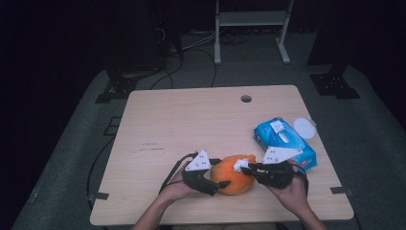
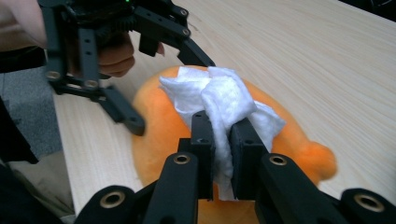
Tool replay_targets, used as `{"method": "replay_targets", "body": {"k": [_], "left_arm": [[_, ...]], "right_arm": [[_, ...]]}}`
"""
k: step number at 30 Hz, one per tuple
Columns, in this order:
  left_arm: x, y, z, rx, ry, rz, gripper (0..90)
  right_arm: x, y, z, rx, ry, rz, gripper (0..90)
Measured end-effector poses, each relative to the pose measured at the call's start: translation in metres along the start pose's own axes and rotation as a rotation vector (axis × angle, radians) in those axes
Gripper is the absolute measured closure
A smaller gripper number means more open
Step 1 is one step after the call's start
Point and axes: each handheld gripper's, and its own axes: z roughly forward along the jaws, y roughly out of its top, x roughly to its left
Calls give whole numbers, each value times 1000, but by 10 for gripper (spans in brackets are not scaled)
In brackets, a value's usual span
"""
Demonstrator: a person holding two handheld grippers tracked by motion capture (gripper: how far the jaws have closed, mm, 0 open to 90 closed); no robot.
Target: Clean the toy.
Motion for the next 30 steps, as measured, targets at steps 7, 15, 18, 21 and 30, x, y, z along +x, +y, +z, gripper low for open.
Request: {"method": "replay_targets", "body": {"k": [7, 15, 18, 21, 30], "left_arm": [[-19, 14, -1, 8, 53, 222, 379], [-6, 7, 4, -40, 28, 14, 156], [-6, 3, 7, -31, -2, -21, 225], [-15, 8, 6, -19, 10, 71, 300], [-25, 8, 8, -23, 19, 149, 292]], "right_arm": [[24, 12, 7, -53, 58, -45, 810], [11, 8, -1, -48, -36, -19, 813], [16, 9, 0, -35, -32, -32, 813], [22, 12, 5, -41, -8, -44, 813], [20, 18, 1, -19, -64, -51, 813]]}}
